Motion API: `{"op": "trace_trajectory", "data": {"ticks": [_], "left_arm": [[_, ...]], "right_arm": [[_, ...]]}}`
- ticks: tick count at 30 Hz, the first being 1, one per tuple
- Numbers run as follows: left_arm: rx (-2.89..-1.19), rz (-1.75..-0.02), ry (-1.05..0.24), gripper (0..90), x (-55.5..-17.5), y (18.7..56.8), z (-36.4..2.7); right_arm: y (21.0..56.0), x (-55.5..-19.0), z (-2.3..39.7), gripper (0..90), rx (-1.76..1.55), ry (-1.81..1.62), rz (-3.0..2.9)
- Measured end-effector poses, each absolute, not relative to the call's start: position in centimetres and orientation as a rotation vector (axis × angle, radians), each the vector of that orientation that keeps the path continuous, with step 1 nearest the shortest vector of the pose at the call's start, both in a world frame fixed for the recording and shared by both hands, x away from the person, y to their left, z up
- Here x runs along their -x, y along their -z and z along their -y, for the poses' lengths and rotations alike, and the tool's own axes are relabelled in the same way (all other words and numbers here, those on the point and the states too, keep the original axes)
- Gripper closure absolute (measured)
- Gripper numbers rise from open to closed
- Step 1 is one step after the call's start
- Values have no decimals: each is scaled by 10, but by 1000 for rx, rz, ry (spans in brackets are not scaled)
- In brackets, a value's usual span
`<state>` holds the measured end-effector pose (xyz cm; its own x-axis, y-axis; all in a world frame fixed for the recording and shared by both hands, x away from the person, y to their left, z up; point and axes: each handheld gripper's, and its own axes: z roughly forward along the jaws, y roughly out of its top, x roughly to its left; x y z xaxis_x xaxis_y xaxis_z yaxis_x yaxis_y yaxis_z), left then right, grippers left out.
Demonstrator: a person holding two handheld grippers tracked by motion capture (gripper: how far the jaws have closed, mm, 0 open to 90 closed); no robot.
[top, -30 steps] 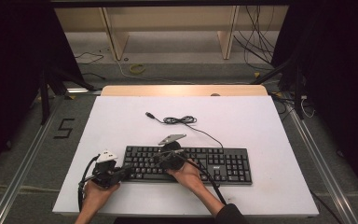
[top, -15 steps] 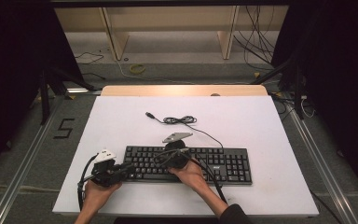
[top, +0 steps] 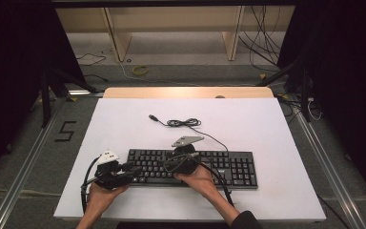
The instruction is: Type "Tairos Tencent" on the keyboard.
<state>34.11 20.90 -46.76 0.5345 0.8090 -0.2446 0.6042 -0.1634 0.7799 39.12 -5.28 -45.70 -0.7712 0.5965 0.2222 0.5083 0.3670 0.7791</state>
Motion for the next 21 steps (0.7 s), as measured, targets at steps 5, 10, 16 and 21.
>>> {"op": "trace_trajectory", "data": {"ticks": [5, 10, 16, 21], "left_arm": [[-1870, -1156, -284, 464, -344, 466, -206], [-1866, -1154, -285, 503, -347, 465, -204], [-1879, -1168, -304, 692, -351, 466, -205], [-1912, -1177, -300, 824, -355, 470, -204]], "right_arm": [[455, -388, 60, 467, -1014, -1403, -2497], [455, -384, 67, 433, -1016, -1405, -2489], [455, -379, 76, 389, -1016, -1409, -2473], [454, -375, 86, 371, -1019, -1419, -2458]]}}
